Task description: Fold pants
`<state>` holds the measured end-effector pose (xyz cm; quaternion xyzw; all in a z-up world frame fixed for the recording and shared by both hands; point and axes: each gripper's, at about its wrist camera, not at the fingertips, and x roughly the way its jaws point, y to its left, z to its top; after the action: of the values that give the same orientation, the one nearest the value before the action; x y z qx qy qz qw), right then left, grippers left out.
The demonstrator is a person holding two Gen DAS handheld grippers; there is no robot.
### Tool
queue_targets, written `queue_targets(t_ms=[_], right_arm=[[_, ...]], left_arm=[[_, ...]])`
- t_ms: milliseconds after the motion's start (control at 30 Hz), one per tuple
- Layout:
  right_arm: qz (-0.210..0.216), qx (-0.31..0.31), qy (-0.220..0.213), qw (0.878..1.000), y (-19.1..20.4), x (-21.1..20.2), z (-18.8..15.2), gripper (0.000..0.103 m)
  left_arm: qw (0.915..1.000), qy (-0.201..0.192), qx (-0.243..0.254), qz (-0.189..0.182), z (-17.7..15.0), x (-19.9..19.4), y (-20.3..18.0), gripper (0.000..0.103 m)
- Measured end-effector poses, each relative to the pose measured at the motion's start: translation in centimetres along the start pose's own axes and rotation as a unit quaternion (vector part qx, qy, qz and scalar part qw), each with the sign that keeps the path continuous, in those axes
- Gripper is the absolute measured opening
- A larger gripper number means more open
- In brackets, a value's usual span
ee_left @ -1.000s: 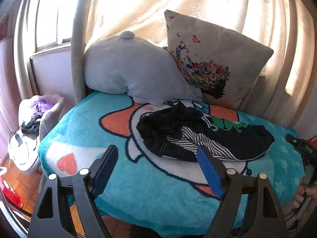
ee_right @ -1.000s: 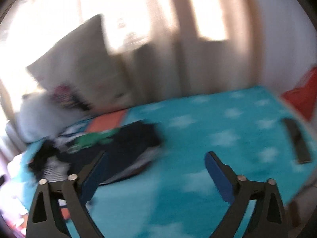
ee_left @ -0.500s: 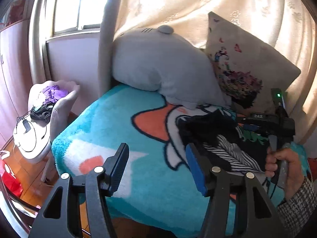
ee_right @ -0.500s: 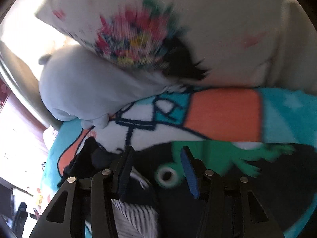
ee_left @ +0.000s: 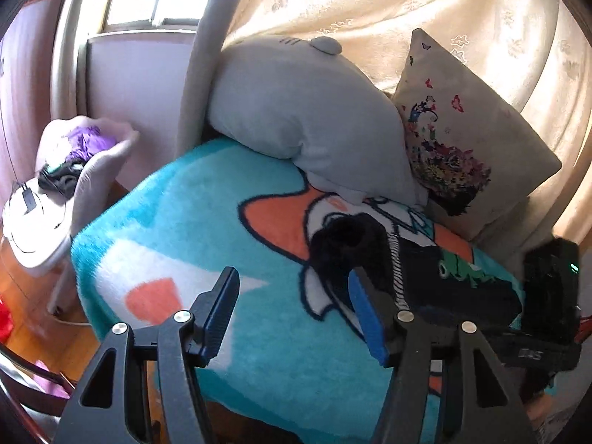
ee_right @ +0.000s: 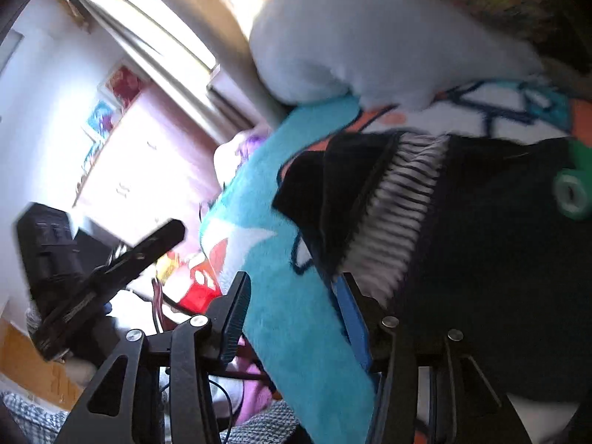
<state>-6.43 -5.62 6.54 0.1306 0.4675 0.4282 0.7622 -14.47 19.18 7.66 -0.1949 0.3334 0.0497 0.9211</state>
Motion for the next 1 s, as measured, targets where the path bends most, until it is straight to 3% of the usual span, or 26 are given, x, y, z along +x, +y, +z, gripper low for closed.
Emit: queue_targets(t_ms=[133,200,300,367,600,1000], right_arm=[[-0.099,-0.011,-0.075,0.992,-1.8,-6.5,-2.2,0.063],[-0.140,0.007,-0.104,0.985,-3.9,-9.5,-3.2,0.074],[-0.221,0.041,-0.121,0.967,-7.4,-12.9,-4.3,0.075],[-0.252,0.067,-0.133,0.956,-9.3,-15.0,-5.5,0.075],[-0.293,0.143,-0.173,0.929,-13.3,-18.7,-7.2,0.075],[-0.314,0.135,-0.147,0.928,-14.3,-17.1,-7.8,0.075]], left_arm=[[0.9997,0.010,0.023,0.007,-0.3,0.0,-1.5,0.061],[0.9994,0.015,0.031,0.003,-0.6,0.0,-2.1,0.061],[0.9990,0.020,0.040,0.001,-0.8,0.4,-2.8,0.063],[0.9985,0.024,0.049,0.005,-0.8,1.1,-3.5,0.064],[0.9964,0.045,0.072,0.006,-1.2,3.3,-5.5,0.064],[0.9906,0.046,0.127,0.026,-2.5,4.1,-9.5,0.065]])
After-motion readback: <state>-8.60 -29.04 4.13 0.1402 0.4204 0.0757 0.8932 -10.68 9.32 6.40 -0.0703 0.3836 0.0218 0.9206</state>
